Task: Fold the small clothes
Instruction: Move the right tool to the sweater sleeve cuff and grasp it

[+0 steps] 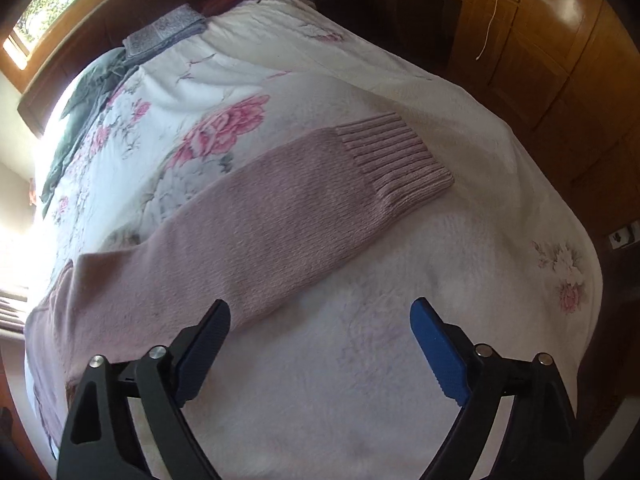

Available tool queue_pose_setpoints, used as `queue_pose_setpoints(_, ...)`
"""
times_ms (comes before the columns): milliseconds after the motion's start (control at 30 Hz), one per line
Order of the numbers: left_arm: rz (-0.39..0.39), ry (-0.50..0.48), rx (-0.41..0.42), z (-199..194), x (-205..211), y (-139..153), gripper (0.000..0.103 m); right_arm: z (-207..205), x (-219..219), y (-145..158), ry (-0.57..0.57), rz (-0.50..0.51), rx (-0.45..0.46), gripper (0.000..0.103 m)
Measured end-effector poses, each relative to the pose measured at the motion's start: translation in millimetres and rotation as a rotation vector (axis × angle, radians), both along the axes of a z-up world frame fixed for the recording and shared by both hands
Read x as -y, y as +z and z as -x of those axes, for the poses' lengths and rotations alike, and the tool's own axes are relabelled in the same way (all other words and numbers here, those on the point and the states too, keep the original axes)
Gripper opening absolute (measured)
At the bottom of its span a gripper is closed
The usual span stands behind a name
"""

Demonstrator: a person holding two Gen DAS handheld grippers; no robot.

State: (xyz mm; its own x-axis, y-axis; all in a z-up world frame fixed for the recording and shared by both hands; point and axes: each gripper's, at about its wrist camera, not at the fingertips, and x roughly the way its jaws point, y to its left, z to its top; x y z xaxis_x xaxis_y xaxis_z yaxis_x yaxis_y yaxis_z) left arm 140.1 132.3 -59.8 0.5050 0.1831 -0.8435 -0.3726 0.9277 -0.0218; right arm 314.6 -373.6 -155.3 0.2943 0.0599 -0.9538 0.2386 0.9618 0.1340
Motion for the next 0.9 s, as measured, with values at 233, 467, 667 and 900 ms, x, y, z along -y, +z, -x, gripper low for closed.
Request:
queue_pose_setpoints(233,-0.001,-0.004,-0.012,-26.9,34.3,-13.6,0.1,-46.2,53.7,-38.6,-0.08,-0.083,-0.056,0.084)
queue_pose_setpoints(467,-0.019,0.02,-0.035,-33.2,36.9,-20.9,0.1,-55.5,69.5,-47.8,-0.105,-0.213,-0.01,0.034)
queue_pose_setpoints(667,-0.027,0.026,-0.031,-30.2,33.8,-19.1,0.1,-43.1,80.7,-15.5,-0.099,-0.292,0.116,0.011)
queue_pose_setpoints(900,-0.016,0.062,-0.045,-20.0,14.5,-26.2,0.1,-23.7,81.2,-29.7,-0.119,-0.166,0.037,0.011)
